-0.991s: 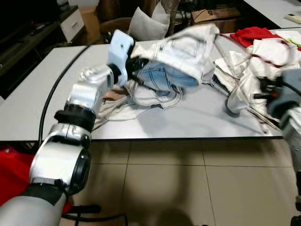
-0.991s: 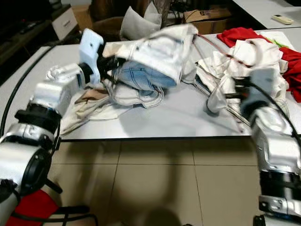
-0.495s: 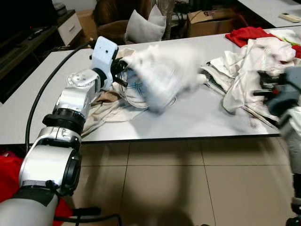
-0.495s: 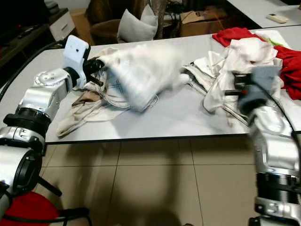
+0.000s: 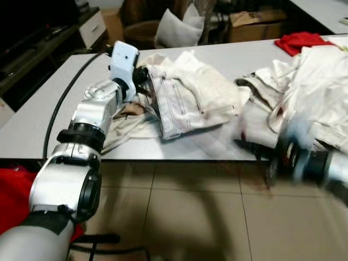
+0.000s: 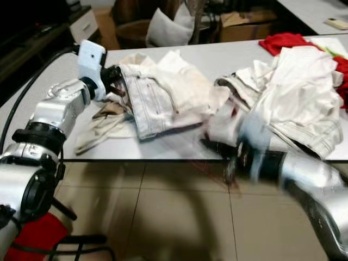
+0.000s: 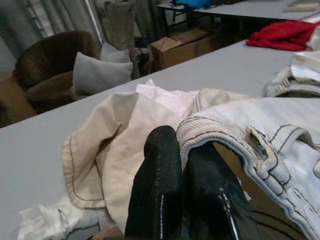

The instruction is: Hang hanger

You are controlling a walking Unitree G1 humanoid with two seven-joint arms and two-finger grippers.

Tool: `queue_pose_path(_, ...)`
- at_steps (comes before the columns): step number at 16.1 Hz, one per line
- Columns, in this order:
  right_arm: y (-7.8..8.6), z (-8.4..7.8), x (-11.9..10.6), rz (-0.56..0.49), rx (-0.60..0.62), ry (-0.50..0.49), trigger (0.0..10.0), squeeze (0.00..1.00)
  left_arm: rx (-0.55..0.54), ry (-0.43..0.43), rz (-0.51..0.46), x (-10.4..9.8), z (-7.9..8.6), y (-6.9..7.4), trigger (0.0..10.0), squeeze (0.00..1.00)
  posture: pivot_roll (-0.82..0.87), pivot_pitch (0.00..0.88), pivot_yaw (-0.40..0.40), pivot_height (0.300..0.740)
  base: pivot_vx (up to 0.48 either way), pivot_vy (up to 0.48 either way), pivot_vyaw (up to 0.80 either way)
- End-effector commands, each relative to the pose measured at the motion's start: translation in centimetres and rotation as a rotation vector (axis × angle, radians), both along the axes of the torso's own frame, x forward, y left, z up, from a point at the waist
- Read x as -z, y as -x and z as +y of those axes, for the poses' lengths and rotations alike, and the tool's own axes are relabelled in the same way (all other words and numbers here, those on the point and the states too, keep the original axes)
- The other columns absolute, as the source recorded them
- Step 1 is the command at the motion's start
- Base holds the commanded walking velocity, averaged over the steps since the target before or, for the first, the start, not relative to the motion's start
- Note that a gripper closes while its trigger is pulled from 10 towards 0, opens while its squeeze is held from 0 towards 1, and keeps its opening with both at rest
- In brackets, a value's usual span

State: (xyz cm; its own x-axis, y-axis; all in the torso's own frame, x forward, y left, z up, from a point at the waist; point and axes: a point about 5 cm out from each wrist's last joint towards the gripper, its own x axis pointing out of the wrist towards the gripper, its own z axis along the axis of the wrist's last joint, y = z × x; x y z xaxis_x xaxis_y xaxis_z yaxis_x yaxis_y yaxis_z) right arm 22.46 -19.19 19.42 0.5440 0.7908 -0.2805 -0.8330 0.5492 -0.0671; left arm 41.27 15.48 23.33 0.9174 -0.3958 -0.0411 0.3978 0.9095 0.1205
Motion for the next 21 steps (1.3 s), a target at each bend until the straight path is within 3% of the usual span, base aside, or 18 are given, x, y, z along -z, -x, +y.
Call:
queue_pose_path(1,1.0,0.4,-0.1,0.026,-0.063,0.021,10.0,0.00,-0.045,0.057,-0.036,-1.6,0.9,-0.3,0.0,0.00,-0.06,0.000,0.158,0.740,0.000,0.000,0.00)
queue_pose_path(3,2.1,-0.1,0.2,0.097,-0.081,0.061,10.0,0.00,-0.055,0.072,-0.024,-1.6,1.3,-0.4,0.0,0.00,-0.06,0.000,0.156,0.740,0.000,0.000,0.00)
queue_pose_path(5,1.8,-0.3,0.7,0.111,-0.052,0.111,10.0,0.00,-0.044,0.070,-0.022,-1.5,1.2,-0.4,0.0,0.00,-0.06,0.000,0.155,0.740,0.000,0.000,0.00)
queue_pose_path(8,-1.2,0.7,2.2,0.072,0.091,0.163,10.0,0.00,0.057,0.039,-0.022,-1.3,-0.2,-0.1,0.0,0.00,-0.05,0.000,0.145,0.740,0.000,0.000,0.00)
queue_pose_path(10,-4.2,1.5,2.0,-0.006,0.263,0.074,10.0,0.00,0.086,0.007,-0.014,-0.8,-0.6,0.1,0.0,0.00,-0.05,0.000,0.138,0.740,0.000,0.000,0.00)
queue_pose_path(12,-6.2,0.8,1.4,-0.053,0.417,0.060,10.0,0.00,0.088,-0.030,0.012,0.4,-0.4,0.4,0.0,0.00,-0.05,0.000,0.135,0.740,0.000,0.000,0.00)
queue_pose_path(13,-6.8,-0.1,1.2,-0.074,0.490,0.071,10.0,0.00,0.080,-0.052,0.018,1.0,-0.1,0.5,1.1,0.00,-0.04,0.000,0.130,0.740,0.000,0.000,0.00)
queue_pose_path(16,-7.6,-1.8,0.5,-0.117,0.608,0.085,10.0,0.00,0.056,-0.094,0.024,1.9,1.1,1.0,1.4,0.00,-0.04,0.000,0.118,0.740,0.000,0.000,0.00)
queue_pose_path(18,-8.0,-1.8,-0.1,-0.149,0.615,0.052,10.0,0.00,0.055,-0.120,0.019,2.9,1.3,1.5,10.0,0.00,-0.04,0.000,0.112,0.740,0.000,0.000,0.00)
queue_pose_path(19,-8.1,-1.1,-0.2,-0.152,0.592,0.028,10.0,0.00,0.094,-0.110,0.041,4.0,0.8,2.1,10.0,0.00,-0.04,0.000,0.112,0.740,0.000,0.000,0.00)
queue_pose_path(20,-8.1,-0.5,-0.2,-0.155,0.563,0.023,10.0,0.00,0.095,-0.130,0.048,5.1,0.5,2.6,10.0,1.00,-0.04,0.000,0.113,0.740,0.000,0.000,0.00)
queue_pose_path(21,-8.0,-0.1,-0.1,-0.159,0.546,0.014,10.0,0.00,0.080,-0.196,0.050,6.3,0.6,3.0,10.0,1.00,-0.04,0.000,0.111,0.740,0.000,0.000,0.00)
